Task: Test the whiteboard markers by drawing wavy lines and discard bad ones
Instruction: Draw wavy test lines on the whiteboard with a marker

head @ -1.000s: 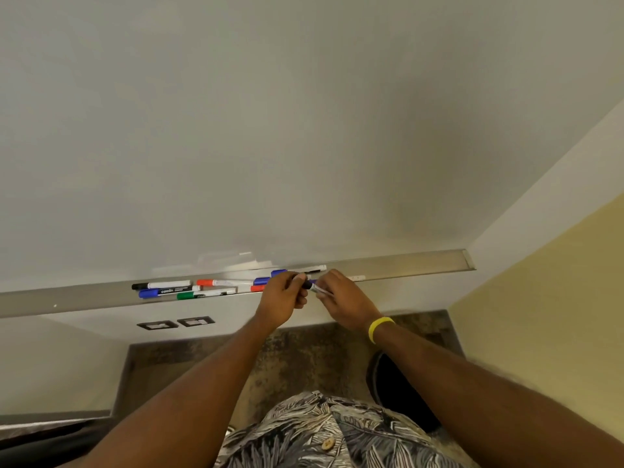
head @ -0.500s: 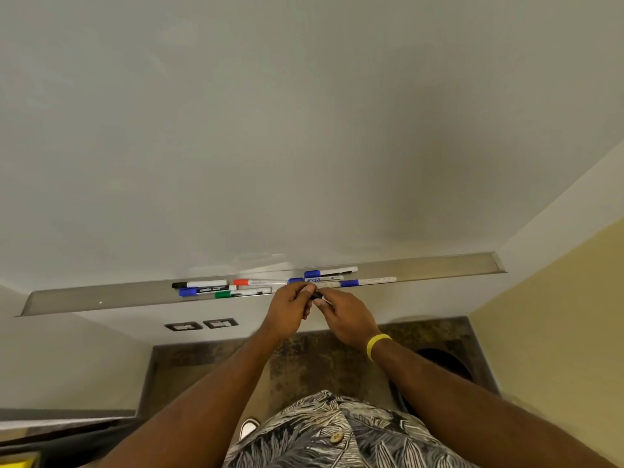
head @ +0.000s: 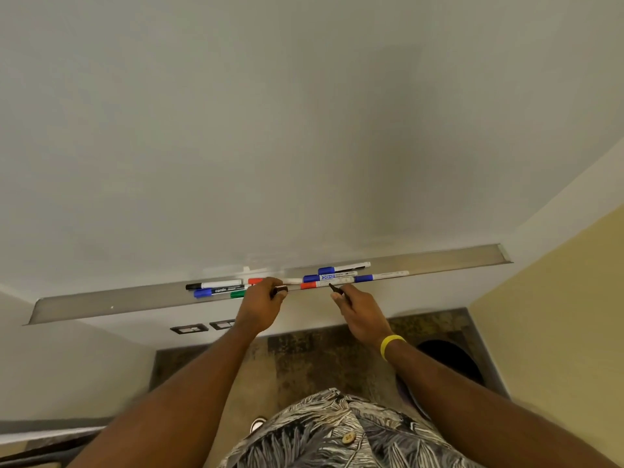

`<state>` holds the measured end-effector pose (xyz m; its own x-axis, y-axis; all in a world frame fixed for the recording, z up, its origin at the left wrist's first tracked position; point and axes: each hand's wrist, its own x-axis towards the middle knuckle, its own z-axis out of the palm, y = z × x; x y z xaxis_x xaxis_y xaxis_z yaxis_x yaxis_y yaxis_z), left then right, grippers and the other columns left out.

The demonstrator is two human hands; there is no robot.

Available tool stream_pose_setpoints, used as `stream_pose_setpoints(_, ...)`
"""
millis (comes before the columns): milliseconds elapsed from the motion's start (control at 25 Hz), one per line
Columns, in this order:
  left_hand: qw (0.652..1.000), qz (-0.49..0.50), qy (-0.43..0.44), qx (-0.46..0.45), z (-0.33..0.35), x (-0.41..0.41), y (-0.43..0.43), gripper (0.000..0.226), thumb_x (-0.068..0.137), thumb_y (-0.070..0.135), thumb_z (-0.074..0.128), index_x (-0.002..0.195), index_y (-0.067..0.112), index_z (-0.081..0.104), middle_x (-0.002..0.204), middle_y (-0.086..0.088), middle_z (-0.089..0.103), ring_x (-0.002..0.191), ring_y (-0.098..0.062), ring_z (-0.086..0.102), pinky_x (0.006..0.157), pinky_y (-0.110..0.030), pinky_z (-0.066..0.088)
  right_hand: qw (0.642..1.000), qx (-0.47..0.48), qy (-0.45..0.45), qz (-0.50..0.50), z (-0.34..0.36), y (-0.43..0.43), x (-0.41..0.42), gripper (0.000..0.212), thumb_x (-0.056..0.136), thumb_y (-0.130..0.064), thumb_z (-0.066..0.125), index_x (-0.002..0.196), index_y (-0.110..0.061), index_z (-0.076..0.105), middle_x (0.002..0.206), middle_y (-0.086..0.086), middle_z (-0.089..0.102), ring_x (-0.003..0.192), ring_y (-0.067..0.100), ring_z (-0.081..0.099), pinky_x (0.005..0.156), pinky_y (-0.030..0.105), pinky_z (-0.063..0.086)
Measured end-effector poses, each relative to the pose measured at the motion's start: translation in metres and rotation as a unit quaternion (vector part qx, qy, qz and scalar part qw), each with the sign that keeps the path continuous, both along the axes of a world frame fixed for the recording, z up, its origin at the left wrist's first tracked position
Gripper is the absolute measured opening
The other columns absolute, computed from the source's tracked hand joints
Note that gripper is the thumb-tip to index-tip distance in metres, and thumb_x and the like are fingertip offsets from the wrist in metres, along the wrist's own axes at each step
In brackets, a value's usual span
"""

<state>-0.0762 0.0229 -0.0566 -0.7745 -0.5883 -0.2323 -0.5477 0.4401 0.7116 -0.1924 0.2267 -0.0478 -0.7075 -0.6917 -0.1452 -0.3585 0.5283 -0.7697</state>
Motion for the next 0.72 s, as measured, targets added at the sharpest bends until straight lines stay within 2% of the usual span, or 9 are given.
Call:
stream_pose_setpoints(200, 0.994, -0.05, -0.025, -0.097, -0.011, -0.027, -0.007, 0.015, 0.094, 0.022, 0.063, 0.103, 0.013, 0.071, 0.097, -0.005, 0.063, 0.084, -0.016, 0.057, 0.075, -0.024, 0.04, 1.0, -0.01, 0.0, -0.012, 0.007, 0.0, 0.003, 0.026, 0.102, -0.036, 0.048, 0.111, -0.015, 0.061, 0.093, 0.0, 0.066, 0.082, 0.016, 0.061, 0.075, 0.032, 0.052)
stream_pose_setpoints(400, 0.991, -0.063, -0.025, -0.118, -0.025, -0.042, -0.002, 0.014, 0.091, 0.019, 0.066, 0.102, 0.013, 0.073, 0.098, -0.003, 0.058, 0.084, -0.013, 0.05, 0.076, -0.023, 0.038, 0.999, -0.001, 0.011, -0.031, 0.016, 0.005, -0.005, 0.024, 0.102, -0.033, 0.048, 0.109, -0.013, 0.06, 0.085, -0.007, 0.059, 0.071, 0.004, 0.052, 0.065, 0.016, 0.039)
stream_pose_setpoints(560, 0.988, -0.065, -0.017, -0.138, -0.033, -0.046, -0.001, 0.013, 0.09, 0.016, 0.067, 0.101, 0.012, 0.072, 0.092, 0.003, 0.053, 0.085, -0.014, 0.053, 0.075, -0.023, 0.039, 0.999, 0.004, 0.017, -0.043, 0.022, 0.01, -0.009, 0.023, 0.102, -0.033, 0.048, 0.105, -0.014, 0.061, 0.082, -0.007, 0.058, 0.071, 0.008, 0.053, 0.067, 0.023, 0.044)
stream_pose_setpoints(640, 0.987, -0.068, -0.023, -0.145, -0.037, -0.047, -0.004, 0.016, 0.09, 0.018, 0.067, 0.104, 0.012, 0.071, 0.097, -0.001, 0.058, 0.085, -0.013, 0.052, 0.077, -0.024, 0.042, 0.999, 0.006, 0.018, -0.046, 0.022, 0.009, -0.009, 0.022, 0.102, -0.033, 0.048, 0.105, -0.015, 0.061, 0.082, -0.007, 0.058, 0.072, 0.009, 0.053, 0.069, 0.027, 0.046)
stream_pose_setpoints(720, 0.985, -0.076, -0.029, -0.153, -0.037, -0.045, -0.007, 0.02, 0.09, 0.019, 0.067, 0.108, 0.011, 0.07, 0.103, -0.004, 0.061, 0.089, -0.016, 0.054, 0.083, -0.027, 0.047, 0.999, 0.009, 0.021, -0.047, 0.022, 0.008, -0.009, 0.023, 0.102, -0.033, 0.049, 0.106, -0.015, 0.061, 0.084, -0.007, 0.059, 0.072, 0.008, 0.053, 0.068, 0.023, 0.045)
